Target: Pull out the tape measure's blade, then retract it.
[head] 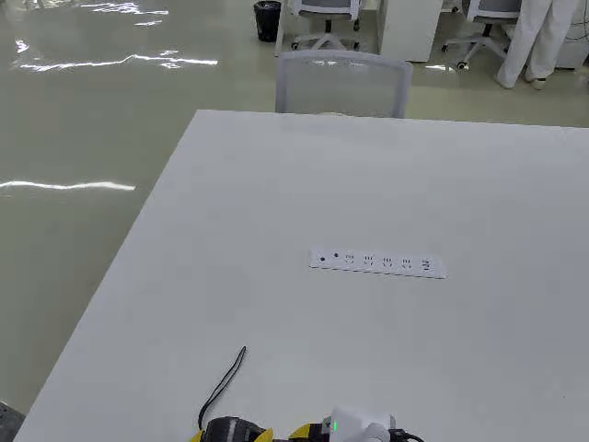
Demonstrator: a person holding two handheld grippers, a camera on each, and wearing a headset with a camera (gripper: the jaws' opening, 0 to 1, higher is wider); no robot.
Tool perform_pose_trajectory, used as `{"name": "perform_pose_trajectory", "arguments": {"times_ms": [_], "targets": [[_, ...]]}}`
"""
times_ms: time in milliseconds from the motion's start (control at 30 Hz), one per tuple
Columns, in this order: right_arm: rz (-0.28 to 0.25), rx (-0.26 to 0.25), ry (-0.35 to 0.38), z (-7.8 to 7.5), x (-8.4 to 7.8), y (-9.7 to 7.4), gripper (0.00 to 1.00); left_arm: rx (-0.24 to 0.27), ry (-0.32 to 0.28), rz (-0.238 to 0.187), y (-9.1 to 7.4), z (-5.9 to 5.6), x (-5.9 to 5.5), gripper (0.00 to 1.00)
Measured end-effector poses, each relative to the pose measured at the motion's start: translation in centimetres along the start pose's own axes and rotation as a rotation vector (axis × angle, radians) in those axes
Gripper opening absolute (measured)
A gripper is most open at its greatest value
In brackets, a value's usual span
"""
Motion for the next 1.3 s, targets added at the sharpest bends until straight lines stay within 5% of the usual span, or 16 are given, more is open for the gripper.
{"name": "perform_pose_trajectory", "arguments": {"times_ms": [1300], "targets": [[0.033,0.015,-0.043,-0.2,0.8,2.4,0.14,-0.005,0.021,-0.002,0.0,-0.2,-0.2,0.63]]}}
Point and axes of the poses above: the centre of the closed fingertips' face, and the gripper's own axes: y roughly forward along the fingers, z roughly to its left, x roughly out of its top, the point moved 5 cm from there along -y, roughly backward along the fingers, and after that the axes turned 8 degrees about x, right-handed, at the moved point
